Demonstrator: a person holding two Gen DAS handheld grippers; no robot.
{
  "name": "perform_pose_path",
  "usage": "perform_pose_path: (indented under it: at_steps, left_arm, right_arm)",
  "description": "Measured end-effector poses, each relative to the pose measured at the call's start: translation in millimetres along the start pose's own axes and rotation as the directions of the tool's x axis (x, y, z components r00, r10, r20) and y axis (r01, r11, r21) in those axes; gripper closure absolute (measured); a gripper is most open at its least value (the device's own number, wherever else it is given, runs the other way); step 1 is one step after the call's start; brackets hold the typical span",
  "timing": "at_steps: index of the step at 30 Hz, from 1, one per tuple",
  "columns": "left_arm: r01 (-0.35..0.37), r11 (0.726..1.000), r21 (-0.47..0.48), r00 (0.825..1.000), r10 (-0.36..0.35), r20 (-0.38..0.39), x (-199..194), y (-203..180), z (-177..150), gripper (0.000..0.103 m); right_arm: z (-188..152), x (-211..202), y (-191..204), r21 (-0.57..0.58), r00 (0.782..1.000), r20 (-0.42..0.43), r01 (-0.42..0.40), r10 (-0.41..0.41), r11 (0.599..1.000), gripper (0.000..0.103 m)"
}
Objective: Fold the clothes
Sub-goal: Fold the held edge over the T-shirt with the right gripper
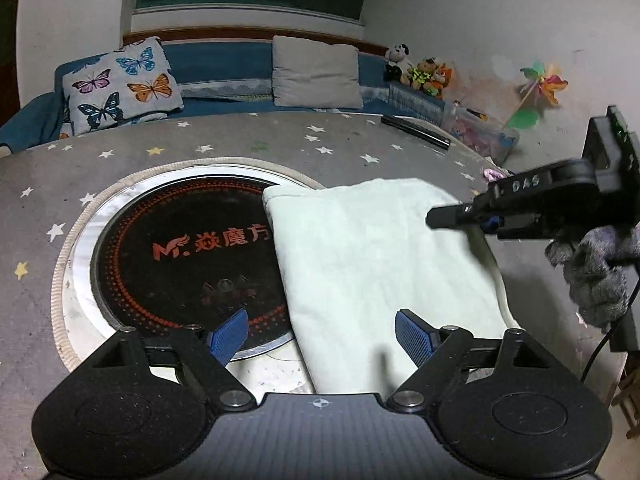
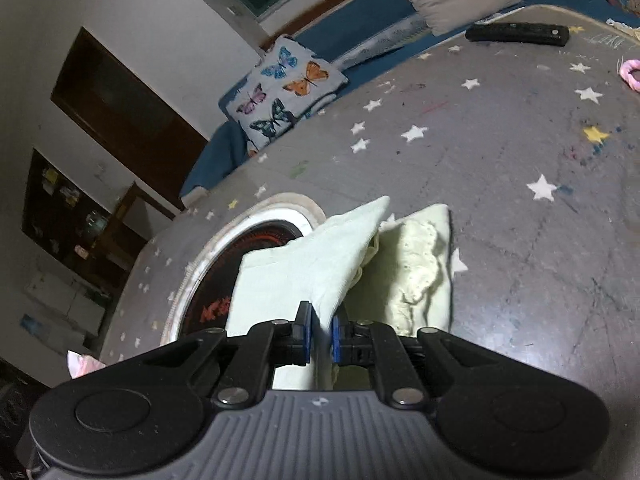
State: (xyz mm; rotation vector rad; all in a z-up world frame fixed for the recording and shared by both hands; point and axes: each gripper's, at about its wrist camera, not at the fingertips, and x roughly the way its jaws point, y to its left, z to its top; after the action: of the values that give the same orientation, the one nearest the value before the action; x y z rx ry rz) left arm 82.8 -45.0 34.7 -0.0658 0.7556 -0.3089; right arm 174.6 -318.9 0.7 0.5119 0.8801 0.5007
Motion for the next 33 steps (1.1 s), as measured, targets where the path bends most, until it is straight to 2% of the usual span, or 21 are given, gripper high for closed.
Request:
perform_pose_path:
  at_steps: [4, 8, 11, 18, 23, 24, 26, 30, 33]
  left_arm:
    - [0.002, 1.000, 0.014, 1.000, -0.002, -0.011, 7, -4, 0, 0.020]
    - [0.008, 0.999, 0.046, 0.999, -0.006, -0.033, 17, -11, -1, 0.022]
    - [0.009, 0.998, 0.067, 0.999, -0.006, -0.048, 23, -13, -3, 0.024]
    - [0.009, 0.996, 0.085, 0.999, -0.004, -0.053, 31, -18, -1, 0.034]
    - [0.008, 0.991, 0.130, 0.998, -0.001, -0.059, 38, -28, -3, 0.037]
    - [0.007, 0.990, 0.140, 0.998, 0.002, -0.060, 39, -30, -4, 0.037]
    - [0.003, 0.987, 0.160, 0.998, 0.007, -0.062, 42, -33, -5, 0.038]
    - [-0.005, 0.983, 0.182, 0.998, 0.016, -0.061, 44, -34, -9, 0.039]
    - [-0.006, 0.982, 0.190, 0.998, 0.018, -0.058, 44, -33, -10, 0.039]
  right_arm:
    - [3, -7, 4, -0.036, 1.000, 0.028, 0.003, -0.002, 0.999, 0.094]
    - [-5, -4, -5, -0.043, 0.997, 0.019, 0.079, -0.079, 0.996, 0.089]
    - [-14, -19, -10, -0.041, 0.998, 0.011, 0.065, -0.064, 0.997, 0.084]
    - [-54, -60, -4, -0.100, 0.999, -0.007, 0.052, -0.053, 0.994, 0.084]
    - [-78, -75, -3, -0.114, 0.998, 0.006, 0.061, -0.061, 0.992, 0.084]
    - [-81, -76, -3, -0.117, 0.998, 0.013, 0.069, -0.068, 0.991, 0.085]
    - [-86, -80, -2, -0.125, 0.996, 0.028, 0.084, -0.081, 0.989, 0.097]
    - [-96, -87, -1, -0.136, 0.993, 0.057, 0.113, -0.106, 0.984, 0.097]
    - [-97, -93, -9, -0.102, 0.988, 0.066, 0.144, -0.138, 0.984, 0.100]
